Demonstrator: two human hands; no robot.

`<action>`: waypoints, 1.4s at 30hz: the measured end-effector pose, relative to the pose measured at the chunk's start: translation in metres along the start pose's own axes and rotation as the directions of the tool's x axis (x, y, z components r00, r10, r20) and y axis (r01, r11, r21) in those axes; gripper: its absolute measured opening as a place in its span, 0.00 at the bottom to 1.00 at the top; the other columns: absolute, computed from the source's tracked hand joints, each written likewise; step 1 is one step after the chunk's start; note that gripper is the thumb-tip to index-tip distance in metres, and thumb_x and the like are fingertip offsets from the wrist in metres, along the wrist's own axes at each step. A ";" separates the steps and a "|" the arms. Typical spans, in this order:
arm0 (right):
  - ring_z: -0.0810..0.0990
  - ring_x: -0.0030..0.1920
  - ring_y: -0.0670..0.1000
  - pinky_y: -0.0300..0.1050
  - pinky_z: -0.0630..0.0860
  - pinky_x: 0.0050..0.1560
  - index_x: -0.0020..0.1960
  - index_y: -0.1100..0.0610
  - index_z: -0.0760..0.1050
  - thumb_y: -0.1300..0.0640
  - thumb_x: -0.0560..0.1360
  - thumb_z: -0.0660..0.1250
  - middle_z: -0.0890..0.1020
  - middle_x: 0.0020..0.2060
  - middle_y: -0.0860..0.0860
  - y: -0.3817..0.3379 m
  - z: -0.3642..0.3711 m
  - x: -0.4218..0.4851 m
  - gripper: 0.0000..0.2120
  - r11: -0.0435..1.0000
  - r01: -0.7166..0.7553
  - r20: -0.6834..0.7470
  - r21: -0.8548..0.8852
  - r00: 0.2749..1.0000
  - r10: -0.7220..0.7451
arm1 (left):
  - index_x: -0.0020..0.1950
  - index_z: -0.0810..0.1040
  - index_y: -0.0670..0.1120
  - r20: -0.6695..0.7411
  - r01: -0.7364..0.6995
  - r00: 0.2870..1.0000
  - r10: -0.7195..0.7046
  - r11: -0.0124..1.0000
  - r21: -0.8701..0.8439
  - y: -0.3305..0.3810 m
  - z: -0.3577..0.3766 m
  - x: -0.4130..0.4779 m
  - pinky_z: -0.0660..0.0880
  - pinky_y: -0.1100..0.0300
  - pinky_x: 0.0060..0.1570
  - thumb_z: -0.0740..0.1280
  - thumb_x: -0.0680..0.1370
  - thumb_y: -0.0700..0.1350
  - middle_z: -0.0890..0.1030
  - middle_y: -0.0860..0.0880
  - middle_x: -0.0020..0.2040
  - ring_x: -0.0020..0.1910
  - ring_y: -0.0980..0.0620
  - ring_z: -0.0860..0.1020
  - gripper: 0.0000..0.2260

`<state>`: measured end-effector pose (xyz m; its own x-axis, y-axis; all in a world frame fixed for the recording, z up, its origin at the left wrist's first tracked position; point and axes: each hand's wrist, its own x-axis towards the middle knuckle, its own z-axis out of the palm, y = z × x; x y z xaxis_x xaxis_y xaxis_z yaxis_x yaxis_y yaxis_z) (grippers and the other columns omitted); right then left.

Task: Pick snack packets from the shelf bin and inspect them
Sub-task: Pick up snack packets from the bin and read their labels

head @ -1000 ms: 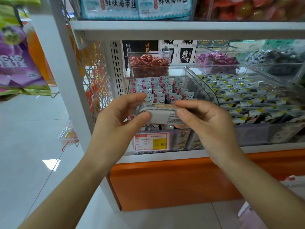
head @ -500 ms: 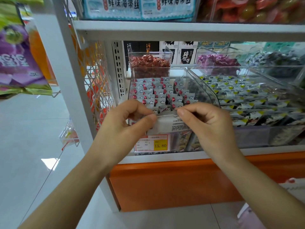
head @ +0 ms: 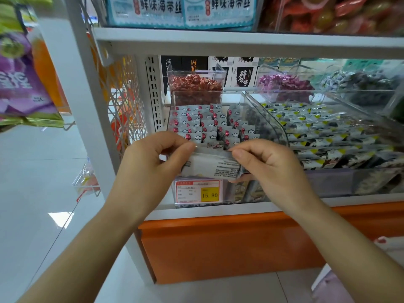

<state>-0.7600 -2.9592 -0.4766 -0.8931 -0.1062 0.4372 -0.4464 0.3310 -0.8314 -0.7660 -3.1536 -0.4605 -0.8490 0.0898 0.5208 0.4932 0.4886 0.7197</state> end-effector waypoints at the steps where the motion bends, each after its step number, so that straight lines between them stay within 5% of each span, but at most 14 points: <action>1: 0.82 0.40 0.42 0.37 0.80 0.35 0.44 0.53 0.79 0.62 0.77 0.63 0.83 0.39 0.47 0.000 0.000 0.000 0.09 1.000 -0.002 -0.016 0.006 1.000 0.002 | 0.40 0.80 0.53 0.004 -0.001 1.000 0.001 1.000 -0.012 0.000 0.001 -0.001 0.71 0.74 0.36 0.64 0.74 0.50 0.81 0.56 0.35 0.39 0.61 0.77 0.06; 5: 0.83 0.39 0.45 0.42 0.81 0.37 0.41 0.48 0.79 0.60 0.76 0.65 0.83 0.36 0.48 0.002 -0.002 0.004 0.09 1.000 -0.002 -0.145 0.012 0.989 0.003 | 0.50 0.77 0.62 0.117 0.026 0.993 -0.024 0.999 -0.022 0.001 0.000 -0.003 0.75 0.71 0.42 0.66 0.66 0.62 0.80 0.61 0.46 0.43 0.64 0.78 0.15; 8: 0.84 0.42 0.49 0.44 0.82 0.40 0.46 0.49 0.81 0.54 0.72 0.67 0.85 0.41 0.50 0.001 -0.001 0.005 0.05 0.981 -0.023 -0.133 0.194 0.990 0.050 | 0.58 0.77 0.57 0.063 0.000 0.998 -0.001 1.000 0.024 -0.003 0.001 -0.001 0.75 0.71 0.44 0.67 0.68 0.58 0.80 0.61 0.49 0.44 0.64 0.78 0.20; 12: 0.84 0.44 0.48 0.38 0.80 0.46 0.55 0.41 0.76 0.47 0.63 0.70 0.84 0.49 0.46 -0.002 0.004 0.007 0.20 0.976 0.001 -0.037 0.219 0.999 0.008 | 0.64 0.76 0.52 -0.043 -0.020 0.999 0.023 0.998 0.057 -0.009 0.002 0.003 0.72 0.75 0.39 0.62 0.72 0.58 0.77 0.66 0.48 0.44 0.69 0.76 0.22; 14: 0.84 0.40 0.46 0.36 0.80 0.42 0.54 0.41 0.76 0.49 0.65 0.70 0.84 0.47 0.46 -0.003 0.008 0.013 0.17 0.982 0.016 -0.098 0.186 0.995 0.002 | 0.68 0.71 0.50 -0.033 -0.067 0.997 0.075 0.979 0.192 -0.014 0.001 0.005 0.72 0.66 0.52 0.58 0.73 0.61 0.77 0.59 0.56 0.53 0.62 0.73 0.27; 16: 0.84 0.36 0.46 0.40 0.81 0.41 0.55 0.46 0.76 0.54 0.69 0.71 0.84 0.43 0.48 -0.001 0.009 0.023 0.15 0.987 0.000 -0.210 0.159 0.977 0.034 | 0.73 0.64 0.49 -0.008 -0.103 0.994 0.113 0.930 0.353 -0.019 -0.001 0.008 0.60 0.56 0.67 0.56 0.73 0.62 0.68 0.50 0.70 0.68 0.49 0.64 0.31; 20: 0.82 0.36 0.47 0.43 0.82 0.41 0.54 0.52 0.73 0.57 0.73 0.70 0.78 0.34 0.42 0.002 0.012 0.053 0.12 0.998 -0.031 -0.298 0.062 0.953 0.048 | 0.73 0.63 0.51 0.147 -0.119 0.988 0.038 0.795 0.595 -0.032 -0.003 0.006 0.52 0.43 0.70 0.48 0.72 0.67 0.52 0.46 0.77 0.74 0.47 0.47 0.34; 24: 0.79 0.47 0.51 0.43 0.77 0.46 0.53 0.55 0.71 0.55 0.71 0.72 0.79 0.47 0.52 0.004 0.026 0.079 0.14 0.980 -0.029 -0.181 -0.196 0.983 -0.007 | 0.70 0.67 0.52 0.260 -0.178 0.966 0.001 0.730 0.660 -0.040 -0.002 0.002 0.50 0.42 0.71 0.42 0.71 0.69 0.46 0.45 0.78 0.75 0.47 0.42 0.35; 28: 0.71 0.39 0.38 0.27 0.65 0.36 0.50 0.56 0.75 0.52 0.69 0.74 0.74 0.39 0.41 0.000 0.042 0.091 0.14 0.919 0.095 -0.019 -0.382 0.994 -0.110 | 0.69 0.67 0.52 0.237 -0.182 0.970 0.047 0.785 0.592 -0.041 -0.003 0.002 0.51 0.43 0.71 0.49 0.74 0.67 0.49 0.45 0.78 0.76 0.46 0.45 0.30; 31: 0.72 0.42 0.44 0.35 0.66 0.41 0.49 0.57 0.77 0.51 0.68 0.74 0.74 0.42 0.45 0.001 0.056 0.099 0.14 0.869 0.135 0.123 -0.476 0.989 -0.086 | 0.71 0.63 0.49 0.191 -0.168 0.978 0.078 0.842 0.513 -0.040 -0.005 0.004 0.54 0.45 0.70 0.56 0.73 0.62 0.52 0.45 0.77 0.75 0.46 0.50 0.30; 36: 0.74 0.55 0.54 0.48 0.71 0.53 0.53 0.50 0.80 0.48 0.75 0.66 0.77 0.53 0.54 0.011 0.069 0.105 0.10 0.687 0.191 0.345 -0.701 0.934 0.093 | 0.76 0.53 0.49 0.194 -0.094 0.981 0.000 0.877 0.472 -0.043 -0.007 0.004 0.51 0.48 0.71 0.51 0.69 0.68 0.48 0.49 0.77 0.74 0.52 0.47 0.39; 39: 0.76 0.52 0.49 0.42 0.73 0.51 0.55 0.53 0.80 0.55 0.77 0.64 0.80 0.49 0.48 0.009 0.060 0.111 0.09 0.781 0.190 0.379 -0.595 0.923 0.063 | 0.76 0.49 0.49 0.216 -0.084 0.976 -0.021 0.881 0.465 -0.045 -0.007 0.005 0.48 0.50 0.72 0.47 0.67 0.70 0.48 0.50 0.77 0.75 0.53 0.46 0.43; 42: 0.78 0.48 0.46 0.33 0.71 0.45 0.55 0.55 0.80 0.62 0.77 0.62 0.81 0.47 0.46 0.006 0.053 0.120 0.10 0.877 0.096 0.203 -0.472 0.979 0.001 | 0.77 0.47 0.48 0.213 -0.082 0.977 -0.016 0.892 0.445 -0.046 -0.008 0.005 0.45 0.54 0.71 0.47 0.66 0.70 0.48 0.51 0.77 0.75 0.53 0.46 0.44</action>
<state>-0.8730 -3.0201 -0.4475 -0.8865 -0.2938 0.3574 -0.4508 0.7220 -0.5248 -0.7917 -3.1827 -0.4870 -0.8778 0.2650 0.3991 0.4253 0.8145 0.3946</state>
